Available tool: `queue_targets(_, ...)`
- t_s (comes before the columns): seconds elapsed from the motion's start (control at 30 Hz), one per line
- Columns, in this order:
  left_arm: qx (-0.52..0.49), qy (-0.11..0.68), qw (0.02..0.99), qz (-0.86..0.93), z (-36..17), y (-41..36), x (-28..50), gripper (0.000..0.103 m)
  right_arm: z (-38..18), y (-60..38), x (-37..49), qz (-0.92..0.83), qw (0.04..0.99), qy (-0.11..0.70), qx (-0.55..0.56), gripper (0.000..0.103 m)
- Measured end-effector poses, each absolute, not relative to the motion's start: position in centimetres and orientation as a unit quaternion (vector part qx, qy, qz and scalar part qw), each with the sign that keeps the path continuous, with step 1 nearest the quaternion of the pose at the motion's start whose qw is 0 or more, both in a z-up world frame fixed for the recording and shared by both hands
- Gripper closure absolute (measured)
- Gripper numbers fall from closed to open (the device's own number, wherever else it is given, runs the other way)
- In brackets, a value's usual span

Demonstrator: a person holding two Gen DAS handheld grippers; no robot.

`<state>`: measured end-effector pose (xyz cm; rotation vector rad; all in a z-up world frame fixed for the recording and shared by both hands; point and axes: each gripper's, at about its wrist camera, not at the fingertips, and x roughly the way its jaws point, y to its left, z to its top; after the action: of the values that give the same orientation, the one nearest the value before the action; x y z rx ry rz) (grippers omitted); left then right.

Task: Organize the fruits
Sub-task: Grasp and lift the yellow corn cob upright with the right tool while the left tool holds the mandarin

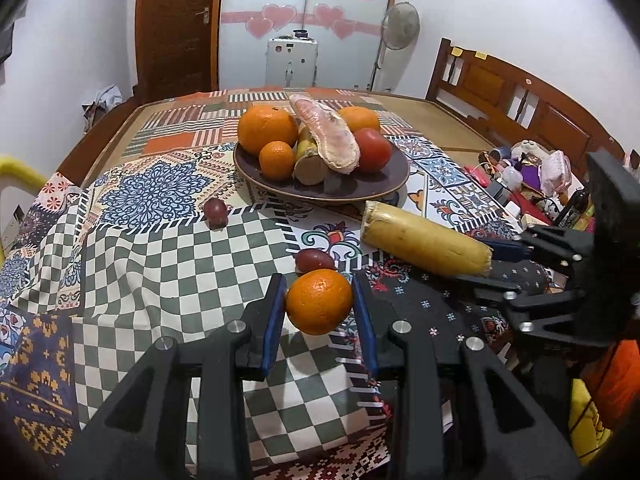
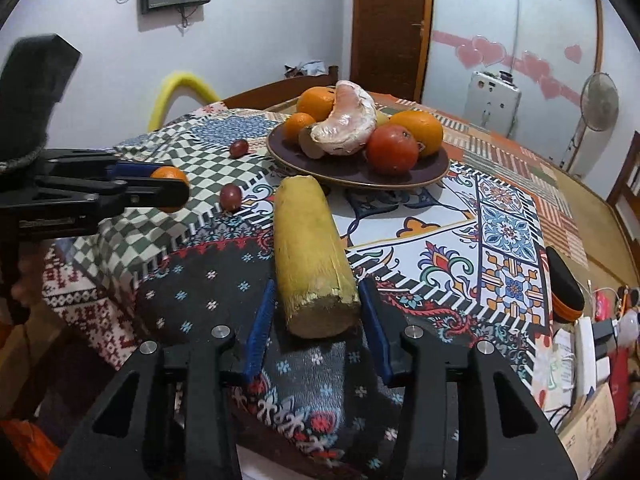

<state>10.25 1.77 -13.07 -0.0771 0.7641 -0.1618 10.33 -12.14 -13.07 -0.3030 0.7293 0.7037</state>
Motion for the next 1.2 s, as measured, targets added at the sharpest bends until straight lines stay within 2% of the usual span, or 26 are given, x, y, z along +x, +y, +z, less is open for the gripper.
queue_targets(0.23, -0.029, 0.375, 0.924, -0.078, -13.0, 1.6, 10.0, 0.070, -13.1, -12.9, 11.3, 0.336, 0.870, 0.349, -0.093, 0.063)
queue_targets(0.8, -0.029, 0.376, 0.922, -0.093, -13.5, 0.8, 10.5, 0.070, -9.0, -15.8, 9.1, 0.327, 0.903, 0.271, -0.063, 0.067)
queue_targets(0.83, -0.029, 0.376, 0.921, -0.093, -13.5, 0.8, 10.5, 0.070, -8.7, -15.9, 9.0, 0.329, 0.906, 0.260, -0.059, 0.068)
queue_targets(0.9, -0.029, 0.377, 0.921, -0.093, -13.6, 0.8, 10.6, 0.070, -8.0, -16.1, 8.8, 0.336, 0.908, 0.246, -0.052, 0.080)
queue_targets(1.2, -0.038, 0.373, 0.923, -0.091, -13.4, 1.4, 10.6, 0.070, -10.2, -15.9, 11.0, 0.332, 0.890, 0.310, -0.040, 0.078)
